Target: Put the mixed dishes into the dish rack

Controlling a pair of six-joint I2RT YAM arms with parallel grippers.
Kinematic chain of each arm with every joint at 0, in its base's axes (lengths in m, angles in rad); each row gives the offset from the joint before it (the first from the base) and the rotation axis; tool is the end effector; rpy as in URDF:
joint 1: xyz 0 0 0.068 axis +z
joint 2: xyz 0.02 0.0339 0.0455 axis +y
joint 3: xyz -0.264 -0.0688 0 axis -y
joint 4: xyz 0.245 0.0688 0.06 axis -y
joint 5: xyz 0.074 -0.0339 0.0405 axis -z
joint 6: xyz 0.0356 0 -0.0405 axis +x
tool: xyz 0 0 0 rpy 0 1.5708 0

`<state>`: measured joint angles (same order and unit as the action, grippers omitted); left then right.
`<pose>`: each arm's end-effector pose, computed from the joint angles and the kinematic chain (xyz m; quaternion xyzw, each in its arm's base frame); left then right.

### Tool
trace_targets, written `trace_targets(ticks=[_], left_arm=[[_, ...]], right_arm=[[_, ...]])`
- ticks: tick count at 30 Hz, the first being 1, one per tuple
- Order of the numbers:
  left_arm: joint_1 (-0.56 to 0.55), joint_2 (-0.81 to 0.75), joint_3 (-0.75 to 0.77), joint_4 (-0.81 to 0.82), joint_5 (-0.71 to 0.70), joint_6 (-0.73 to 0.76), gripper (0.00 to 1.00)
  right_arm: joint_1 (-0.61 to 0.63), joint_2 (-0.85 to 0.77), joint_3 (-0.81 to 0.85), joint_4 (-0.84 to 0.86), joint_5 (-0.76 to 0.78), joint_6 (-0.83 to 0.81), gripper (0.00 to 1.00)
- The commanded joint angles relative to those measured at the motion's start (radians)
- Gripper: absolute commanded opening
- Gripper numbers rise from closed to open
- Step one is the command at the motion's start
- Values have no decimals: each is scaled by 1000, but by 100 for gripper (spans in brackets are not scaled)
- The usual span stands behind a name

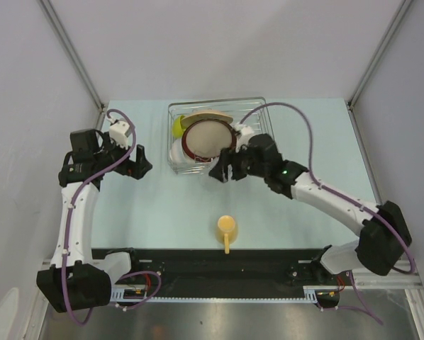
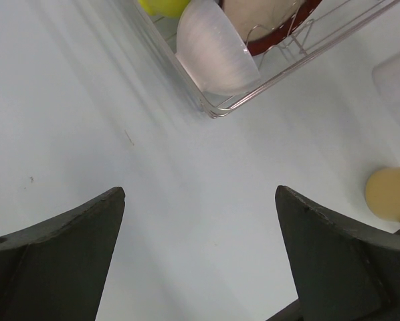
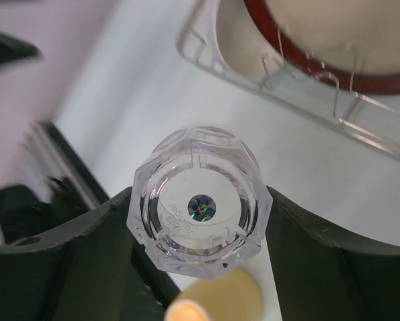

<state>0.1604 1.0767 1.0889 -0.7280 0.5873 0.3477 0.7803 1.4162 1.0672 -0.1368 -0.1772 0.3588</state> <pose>0.2176 0.0152 0.3409 0.2009 0.8560 -0.1552 0.4503 0.2276 0.2342 0.2960 -0.2231 0.8246 0.3411 0.3922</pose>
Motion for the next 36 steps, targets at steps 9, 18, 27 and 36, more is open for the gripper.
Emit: trace_targets(ticks=[9, 18, 27, 36], left_arm=[[10, -6, 60, -27, 175, -38, 100], [10, -8, 48, -30, 209, -39, 99], [11, -12, 31, -25, 187, -26, 99], [10, -17, 26, -27, 154, -12, 99]], right_arm=[[-297, 1, -346, 1033, -584, 998, 2], [-355, 171, -394, 1528, -613, 1350, 0], [-530, 206, -382, 1644, -647, 1552, 0], [-639, 187, -297, 1501, -714, 1512, 0]])
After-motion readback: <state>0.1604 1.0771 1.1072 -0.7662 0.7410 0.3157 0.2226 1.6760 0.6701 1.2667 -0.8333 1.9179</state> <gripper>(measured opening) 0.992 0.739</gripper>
